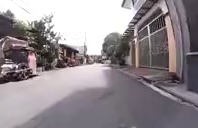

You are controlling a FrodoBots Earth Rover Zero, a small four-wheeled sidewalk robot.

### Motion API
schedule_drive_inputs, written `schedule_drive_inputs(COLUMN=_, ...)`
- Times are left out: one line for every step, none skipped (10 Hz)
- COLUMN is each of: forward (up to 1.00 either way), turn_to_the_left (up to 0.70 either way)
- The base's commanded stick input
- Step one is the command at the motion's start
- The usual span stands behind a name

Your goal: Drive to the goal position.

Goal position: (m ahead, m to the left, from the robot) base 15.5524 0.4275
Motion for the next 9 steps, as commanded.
schedule_drive_inputs(forward=1.0, turn_to_the_left=0.0)
schedule_drive_inputs(forward=1.0, turn_to_the_left=0.0)
schedule_drive_inputs(forward=1.0, turn_to_the_left=0.0)
schedule_drive_inputs(forward=1.0, turn_to_the_left=0.0)
schedule_drive_inputs(forward=1.0, turn_to_the_left=-0.03)
schedule_drive_inputs(forward=1.0, turn_to_the_left=-0.29)
schedule_drive_inputs(forward=1.0, turn_to_the_left=-0.22)
schedule_drive_inputs(forward=1.0, turn_to_the_left=0.0)
schedule_drive_inputs(forward=1.0, turn_to_the_left=0.0)
